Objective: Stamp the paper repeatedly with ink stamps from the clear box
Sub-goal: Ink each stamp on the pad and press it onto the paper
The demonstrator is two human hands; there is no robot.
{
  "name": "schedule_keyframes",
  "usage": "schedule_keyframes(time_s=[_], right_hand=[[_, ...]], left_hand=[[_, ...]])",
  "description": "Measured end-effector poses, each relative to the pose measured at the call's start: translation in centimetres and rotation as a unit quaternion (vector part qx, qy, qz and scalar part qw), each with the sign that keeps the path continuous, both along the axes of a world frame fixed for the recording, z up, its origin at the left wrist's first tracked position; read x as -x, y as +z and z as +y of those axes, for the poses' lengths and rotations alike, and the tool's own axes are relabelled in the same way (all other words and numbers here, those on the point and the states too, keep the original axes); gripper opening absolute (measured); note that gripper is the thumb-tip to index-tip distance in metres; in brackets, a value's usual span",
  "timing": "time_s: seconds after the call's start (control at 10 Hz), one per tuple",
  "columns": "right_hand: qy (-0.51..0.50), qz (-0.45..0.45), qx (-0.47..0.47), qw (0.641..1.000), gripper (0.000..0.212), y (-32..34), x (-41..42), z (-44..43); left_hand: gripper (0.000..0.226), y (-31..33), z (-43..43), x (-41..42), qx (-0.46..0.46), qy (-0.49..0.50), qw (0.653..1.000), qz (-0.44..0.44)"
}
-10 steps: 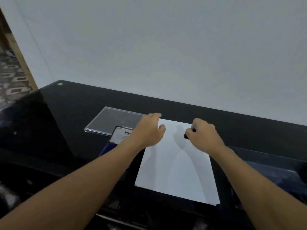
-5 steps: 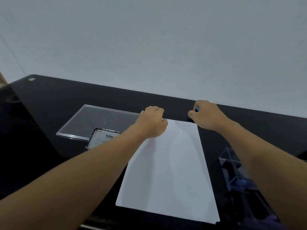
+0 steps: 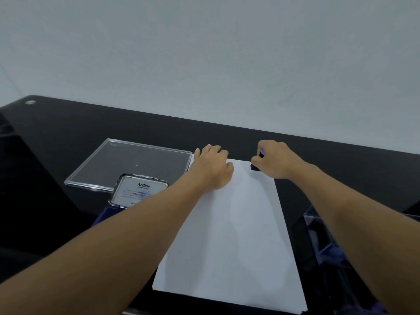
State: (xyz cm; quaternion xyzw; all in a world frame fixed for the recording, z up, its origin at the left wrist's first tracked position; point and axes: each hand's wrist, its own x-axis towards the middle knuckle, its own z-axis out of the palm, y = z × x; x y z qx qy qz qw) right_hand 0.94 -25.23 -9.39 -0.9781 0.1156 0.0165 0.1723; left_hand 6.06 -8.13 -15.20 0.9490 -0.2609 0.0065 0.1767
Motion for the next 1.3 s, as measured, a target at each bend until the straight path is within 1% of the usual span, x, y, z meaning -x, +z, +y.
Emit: schedule_keyframes(time_s=[0.1,0.3,0.5,0.7,1.3], right_hand=[[-0.002,0.002,0.003,1.0,0.014,-0.1,-0.1,0.0],[-0.007,0.012,-0.002,1.0,0.015,-0.6,-0.1,0.1],[-0.031,-0.022,-0.033,0.999,0.015,-1.7,0.7,0.8],[-0.051,-0.049,-0.041,0.997,0.017,-2.5,0.7,1.1],[-0.072,-0.051,-0.048,0.995,0.022,-2.6,1.0,1.6]], left_hand=[[0.043,-0.4,0.1,0.1,0.006,0.002,1.0,0.014],[0.044,-0.7,0.0,0.2,0.011,0.004,1.0,0.01],[0.043,-1.8,0.1,0.4,0.033,0.007,0.999,-0.033],[0.047,-2.2,0.1,0.7,0.018,0.007,0.998,-0.054],[0.047,-1.6,0.0,1.2,0.014,0.017,0.999,-0.041]])
